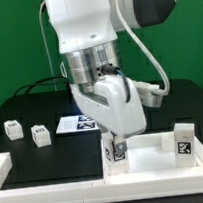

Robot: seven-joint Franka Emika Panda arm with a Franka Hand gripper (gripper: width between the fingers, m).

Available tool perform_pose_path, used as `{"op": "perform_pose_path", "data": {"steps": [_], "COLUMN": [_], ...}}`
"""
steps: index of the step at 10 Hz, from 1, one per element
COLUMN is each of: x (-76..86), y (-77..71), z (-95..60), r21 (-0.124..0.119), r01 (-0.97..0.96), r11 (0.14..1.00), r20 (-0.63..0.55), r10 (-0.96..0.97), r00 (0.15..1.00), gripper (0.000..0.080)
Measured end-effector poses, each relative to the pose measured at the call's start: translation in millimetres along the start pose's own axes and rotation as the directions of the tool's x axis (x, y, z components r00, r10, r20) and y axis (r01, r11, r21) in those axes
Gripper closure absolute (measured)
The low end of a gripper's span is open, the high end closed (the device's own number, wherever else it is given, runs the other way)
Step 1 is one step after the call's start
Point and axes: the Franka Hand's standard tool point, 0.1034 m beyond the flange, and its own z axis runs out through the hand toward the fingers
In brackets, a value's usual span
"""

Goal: Assemble square table

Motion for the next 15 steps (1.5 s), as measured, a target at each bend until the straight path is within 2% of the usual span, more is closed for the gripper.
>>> {"op": "perform_pose_path", "data": {"steps": [2,5,8,11,12,13,14,15], "x": [-4.6,-4.2,-2.4,-2.6,-2.8,-2.9,-4.5,-7.2], "y": [-2.0,-2.1,-1.7,-1.4,-1.4,-1.7,-4.8,-5.6], "z": [0.7,1.3,1.1,1.4,1.5,1.1,-7.0,-21.4], "r21": [0.012,0.017,0.019,0.019,0.019,0.019,0.028,0.042], "r01": [-0.249,-0.450,-0.550,-0.545,-0.544,-0.541,-0.525,-0.501], "r11": [0.968,0.893,0.835,0.838,0.839,0.841,0.850,0.864], "r20": [0.020,0.020,0.015,0.012,0.012,0.013,0.019,0.029], "r10": [0.249,0.450,0.550,0.545,0.544,0.541,0.525,0.500], "r00": [0.968,0.893,0.835,0.838,0.839,0.841,0.851,0.865], "gripper": [0.0505,0.0505,0.0505,0.0495,0.0288,0.0288,0.0176,0.0176]}}
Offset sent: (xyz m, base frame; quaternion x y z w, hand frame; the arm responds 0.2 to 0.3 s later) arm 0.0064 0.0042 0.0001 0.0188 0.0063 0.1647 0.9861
